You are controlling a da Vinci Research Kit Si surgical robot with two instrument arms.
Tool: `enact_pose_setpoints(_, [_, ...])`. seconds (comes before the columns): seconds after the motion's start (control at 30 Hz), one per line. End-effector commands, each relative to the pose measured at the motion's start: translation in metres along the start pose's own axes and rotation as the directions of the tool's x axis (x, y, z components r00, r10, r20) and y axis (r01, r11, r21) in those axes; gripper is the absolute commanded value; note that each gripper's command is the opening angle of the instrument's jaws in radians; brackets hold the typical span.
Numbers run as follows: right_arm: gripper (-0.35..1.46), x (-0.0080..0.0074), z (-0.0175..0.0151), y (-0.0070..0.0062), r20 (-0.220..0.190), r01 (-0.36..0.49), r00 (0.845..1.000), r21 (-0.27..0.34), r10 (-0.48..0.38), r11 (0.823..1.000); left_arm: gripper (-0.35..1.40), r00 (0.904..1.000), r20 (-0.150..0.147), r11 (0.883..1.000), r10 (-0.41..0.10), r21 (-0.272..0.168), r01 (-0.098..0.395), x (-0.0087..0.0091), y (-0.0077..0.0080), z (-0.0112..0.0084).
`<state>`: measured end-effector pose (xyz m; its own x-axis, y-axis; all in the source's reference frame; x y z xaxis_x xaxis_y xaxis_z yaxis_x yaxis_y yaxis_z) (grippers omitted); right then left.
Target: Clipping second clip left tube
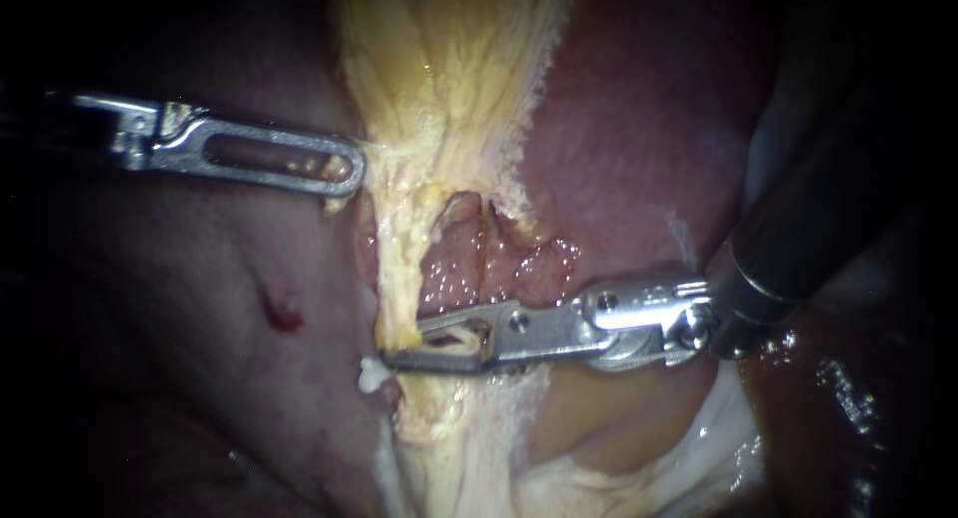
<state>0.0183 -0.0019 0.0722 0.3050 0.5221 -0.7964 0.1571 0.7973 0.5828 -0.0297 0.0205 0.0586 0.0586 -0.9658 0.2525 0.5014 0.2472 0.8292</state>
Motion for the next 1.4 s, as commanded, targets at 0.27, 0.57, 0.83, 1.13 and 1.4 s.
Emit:
enact_pose_setpoints(0.27, [-0.05, 0.0001, 0.0, 0.0, 0.0, 0.0, 1.0, 0.003, 0.0, 1.0, -0.35, 1.0, 0.0, 1.0, 0.0, 0.0, 0.0, 0.0, 0.0, 0.0])
enact_pose_setpoints(0.57, [0.36, 0.0002, 0.0003, 0.0003, 0.002, -0.002, 1.0, 0.001, 0.002, 1.0, -0.35, 1.0, 0.0, 1.0, 0.0, 0.0, 0.0, 0.0, 0.0, 0.0])
enact_pose_setpoints(0.83, [0.46, 0.0004, 0.0007, 0.0004, -0.027, -0.024, 0.999, 0.002, 0.024, 1.0, -0.35, 1.0, 0.0, 1.0, 0.0, 0.0, 0.0, 0.0, 0.0, 0.0])
enact_pose_setpoints(1.13, [0.48, 0.0004, 0.0011, 0.0006, -0.05, -0.044, 0.998, 0.023, 0.045, 0.999, -0.35, 1.0, 0.0, 1.0, 0.0, 0.0, 0.0, 0.0, 0.0, 0.0])
enact_pose_setpoints(1.4, [0.48, 0.0004, 0.0023, 0.0004, -0.095, -0.065, 0.993, 0.078, 0.072, 0.995, -0.35, 1.0, 0.0, 1.0, 0.0, 0.0, 0.0, 0.0, 0.0, 0.0])
